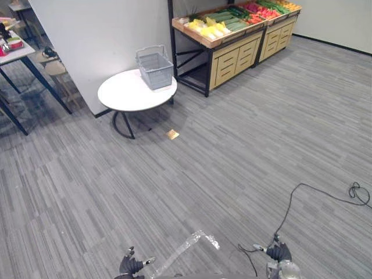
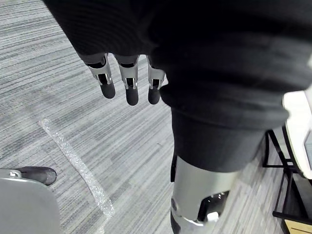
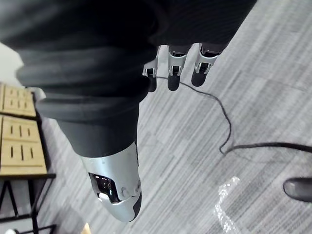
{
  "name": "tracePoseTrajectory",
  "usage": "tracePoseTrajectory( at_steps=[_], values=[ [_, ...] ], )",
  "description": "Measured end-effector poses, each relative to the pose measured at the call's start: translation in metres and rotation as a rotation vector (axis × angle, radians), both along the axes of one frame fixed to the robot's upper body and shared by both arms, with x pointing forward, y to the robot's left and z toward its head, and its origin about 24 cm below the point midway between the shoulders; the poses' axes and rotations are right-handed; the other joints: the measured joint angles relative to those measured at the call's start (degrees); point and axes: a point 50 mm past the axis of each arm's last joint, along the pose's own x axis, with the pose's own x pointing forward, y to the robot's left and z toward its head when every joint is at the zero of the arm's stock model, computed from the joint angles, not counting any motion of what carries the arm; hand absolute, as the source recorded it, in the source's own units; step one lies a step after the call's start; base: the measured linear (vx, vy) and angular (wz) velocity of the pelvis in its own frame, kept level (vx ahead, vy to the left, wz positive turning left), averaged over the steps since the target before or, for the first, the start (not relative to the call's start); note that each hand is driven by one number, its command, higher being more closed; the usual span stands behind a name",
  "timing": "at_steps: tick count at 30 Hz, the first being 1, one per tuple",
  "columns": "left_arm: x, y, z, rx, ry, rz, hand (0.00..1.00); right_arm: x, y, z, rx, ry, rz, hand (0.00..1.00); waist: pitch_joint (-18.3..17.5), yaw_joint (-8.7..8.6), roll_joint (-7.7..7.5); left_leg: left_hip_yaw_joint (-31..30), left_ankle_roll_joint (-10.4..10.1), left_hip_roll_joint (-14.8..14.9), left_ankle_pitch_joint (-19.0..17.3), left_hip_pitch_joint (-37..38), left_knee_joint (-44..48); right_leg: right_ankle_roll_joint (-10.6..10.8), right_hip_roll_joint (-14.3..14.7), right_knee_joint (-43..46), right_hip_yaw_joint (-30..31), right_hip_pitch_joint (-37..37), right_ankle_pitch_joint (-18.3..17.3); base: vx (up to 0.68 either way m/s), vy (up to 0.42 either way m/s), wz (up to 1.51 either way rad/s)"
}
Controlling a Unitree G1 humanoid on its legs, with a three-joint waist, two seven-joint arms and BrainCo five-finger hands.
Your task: Pick vegetable in the basket
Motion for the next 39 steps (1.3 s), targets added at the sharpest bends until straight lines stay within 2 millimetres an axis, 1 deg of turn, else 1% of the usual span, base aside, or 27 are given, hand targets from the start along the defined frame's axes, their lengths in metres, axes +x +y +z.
tracePoseTrajectory(
  at_steps=[2,4,8,10,12,16,18,20,22,23,24,25,26,27,28,29,30,31,32,33,34,35,36,37,38,39],
  values=[
    [0.000,0.004,0.001,0.014,-0.001,0.012,0.00,0.005,0.000,0.003,-0.025,-0.012,0.034,0.00,1.1,-0.13,-0.27,-0.5,0.0,-0.2,0.0,0.5,-0.4,0.1,-0.1,-0.7,-0.5,0.7,-0.1,0.06,-0.001,0.08],
    [0.003,0.005,0.003,0.017,-0.020,0.009,0.00,0.011,-0.001,0.008,-0.050,-0.037,0.063,0.00,1.6,-0.15,-0.15,-0.5,0.0,-0.3,0.0,0.5,-0.4,0.2,-0.3,-0.7,-0.7,0.8,-0.1,0.05,0.007,0.06],
    [0.010,0.005,0.007,0.028,-0.050,-0.007,0.00,0.017,-0.001,0.011,-0.056,-0.060,0.071,0.00,1.7,-0.31,-0.16,-0.5,-0.1,-0.5,0.0,0.9,-0.4,0.2,-0.5,-0.7,-0.8,1.2,-0.1,0.01,0.003,0.01],
    [0.010,0.006,0.007,0.030,-0.053,-0.007,0.00,0.019,-0.001,0.013,-0.058,-0.072,0.075,0.00,1.7,-0.64,-0.16,-0.5,-0.1,-0.5,-0.1,1.2,-0.5,0.3,-0.6,-0.7,-0.8,1.6,-0.2,-0.02,-0.010,-0.01],
    [0.011,0.006,0.007,0.032,-0.054,-0.005,0.00,0.024,0.000,0.017,-0.061,-0.097,0.083,0.00,1.9,-1.42,-0.16,-0.4,-0.1,-0.5,-0.1,1.2,-0.5,0.4,-0.6,-0.7,-0.7,1.4,-0.3,-0.06,-0.026,-0.03],
    [0.016,0.007,0.012,0.039,-0.087,0.002,0.00,0.022,0.000,0.017,-0.062,-0.095,0.082,0.00,2.0,-1.42,-0.08,0.4,-0.1,-0.3,-0.5,-0.3,-0.5,0.5,-0.4,-0.7,-0.7,0.4,-0.5,-0.09,-0.031,-0.03],
    [0.018,0.009,0.015,0.049,-0.110,0.025,0.00,0.022,0.000,0.019,-0.065,-0.110,0.083,0.00,2.0,-1.49,0.04,0.9,0.2,-0.2,-0.7,-1.3,-0.3,0.8,-0.4,-0.6,-0.8,-0.6,-0.9,-0.06,-0.030,-0.04],
    [0.020,0.014,0.017,0.055,-0.124,0.048,0.00,0.024,-0.002,0.021,-0.071,-0.118,0.084,0.00,2.1,-1.47,0.05,1.2,0.8,-0.2,-1.7,-2.7,1.0,0.8,-0.5,-0.5,-0.8,-1.5,-1.2,-0.01,-0.009,-0.02],
    [0.025,0.015,0.022,0.054,-0.159,0.061,0.00,0.025,-0.002,0.022,-0.069,-0.125,0.082,0.00,2.1,-1.27,-0.04,1.6,1.0,0.0,-4.2,-4.8,4.6,0.7,-0.5,-0.6,-0.8,-1.8,-1.8,0.05,0.004,0.00],
    [0.026,0.015,0.022,0.054,-0.161,0.062,0.00,0.026,-0.002,0.023,-0.067,-0.132,0.079,0.00,2.1,-1.17,-0.03,1.8,0.9,0.0,-4.9,-5.2,5.4,0.9,-0.5,-0.5,-0.7,-1.8,-2.0,0.11,0.028,-0.08],
    [0.026,0.016,0.023,0.056,-0.166,0.063,0.00,0.031,-0.001,0.027,-0.068,-0.159,0.080,0.00,2.1,-1.09,0.05,2.2,1.1,0.1,-6.7,-6.3,8.0,1.5,-0.7,-0.4,-0.6,-1.9,-2.5,0.12,0.034,-0.08],
    [0.027,0.016,0.024,0.056,-0.169,0.065,0.00,0.033,-0.001,0.029,-0.067,-0.169,0.079,0.00,2.1,-1.06,0.08,2.5,1.2,0.3,-7.3,-6.8,9.1,1.6,-0.7,-0.1,-0.5,-2.1,-2.7,0.14,0.039,-0.13],
    [0.029,0.017,0.026,0.055,-0.183,0.073,0.00,0.038,0.000,0.031,-0.065,-0.182,0.079,0.00,2.1,-0.90,0.12,2.9,1.3,0.5,-8.7,-7.7,10.9,2.0,-0.7,0.9,-0.2,-2.7,-3.5,0.14,0.044,-0.22],
    [0.033,0.018,0.029,0.052,-0.207,0.092,0.00,0.043,0.001,0.033,-0.061,-0.198,0.082,0.00,2.0,-0.31,0.17,3.7,1.6,0.8,-10.7,-8.9,13.5,2.9,-0.8,4.2,0.5,-4.5,-5.2,0.19,0.067,-0.31],
    [0.036,0.019,0.031,0.055,-0.222,0.097,0.00,0.047,0.002,0.034,-0.054,-0.208,0.080,0.00,2.1,0.36,0.30,4.3,1.9,0.9,-12.6,-9.5,15.6,5.0,-1.4,9.4,0.7,-6.6,-7.5,0.24,0.092,-0.27],
    [0.037,0.019,0.031,0.057,-0.229,0.098,0.00,0.049,0.003,0.035,-0.053,-0.212,0.086,0.00,2.1,0.36,0.38,4.2,2.0,0.9,-13.5,-9.4,16.3,6.0,-1.6,12.3,0.7,-7.7,-8.5,0.21,0.091,-0.23],
    [0.037,0.020,0.032,0.063,-0.238,0.106,0.00,0.054,0.007,0.036,-0.044,-0.225,0.097,0.00,2.2,0.26,0.56,4.2,2.5,0.9,-14.6,-8.9,16.9,6.7,-2.2,20.0,0.3,-10.8,-9.6,0.31,0.149,-0.06],
    [0.039,0.019,0.035,0.058,-0.254,0.111,0.00,0.056,0.010,0.040,-0.040,-0.245,0.102,0.00,2.6,0.06,0.90,3.6,3.0,0.7,-15.7,-7.4,16.9,6.6,-3.3,31.1,-0.3,-14.9,-9.5,0.30,0.139,0.04],
    [0.041,0.020,0.036,0.060,-0.261,0.111,0.00,0.056,0.011,0.041,-0.039,-0.254,0.107,0.00,2.9,-0.13,0.77,3.2,3.6,0.4,-16.3,-5.8,16.9,6.5,-4.2,37.5,-0.9,-17.3,-8.9,0.43,0.151,0.26],
    [0.047,0.023,0.039,0.069,-0.276,0.102,0.00,0.055,0.013,0.043,-0.036,-0.260,0.113,0.00,4.0,-0.28,0.83,2.3,4.4,-0.4,-17.3,-2.7,16.2,6.2,-5.1,45.8,-1.5,-20.8,-11.8,0.45,0.087,0.37],
    [0.049,0.024,0.040,0.076,-0.281,0.099,0.00,0.055,0.013,0.044,-0.037,-0.264,0.113,0.00,4.1,-0.32,0.91,1.2,4.5,-0.3,-18.2,0.0,15.4,4.3,-5.4,47.8,-2.8,-23.3,-14.4,0.46,0.077,0.32],
    [0.050,0.025,0.040,0.078,-0.282,0.099,0.00,0.055,0.013,0.044,-0.038,-0.265,0.112,0.00,4.1,-0.39,0.93,0.8,4.5,-0.2,-18.2,0.5,15.0,4.1,-5.3,47.6,-3.2,-23.9,-14.9,0.49,0.047,0.52],
    [0.055,0.027,0.043,0.087,-0.297,0.094,0.00,0.059,0.013,0.049,-0.041,-0.293,0.118,0.00,4.2,-1.27,1.06,-1.3,4.3,0.3,-18.3,3.1,12.7,3.7,-5.1,44.8,-5.4,-28.1,-15.6,0.52,0.003,0.66],
    [0.062,0.027,0.045,0.088,-0.313,0.093,0.00,0.065,0.013,0.055,-0.047,-0.320,0.124,0.00,5.0,-2.11,2.04,-2.6,3.5,1.8,-18.8,4.9,11.7,3.4,-3.6,40.4,-5.8,-31.5,-15.2,0.53,-0.026,0.76],
    [0.065,0.026,0.046,0.088,-0.321,0.094,0.00,0.067,0.013,0.057,-0.050,-0.330,0.127,0.00,5.6,-2.48,2.65,-3.0,3.1,2.6,-19.0,5.7,11.8,3.1,-2.6,37.4,-5.6,-32.9,-14.0,0.55,-0.054,0.71],
    [0.072,0.024,0.048,0.085,-0.335,0.096,0.00,0.068,0.011,0.058,-0.059,-0.333,0.141,0.00,6.7,-3.33,3.19,-4.0,2.5,3.9,-19.2,7.4,12.1,1.8,-0.4,28.3,-5.6,-34.6,-8.9,0.46,-0.052,0.52]
  ],
)
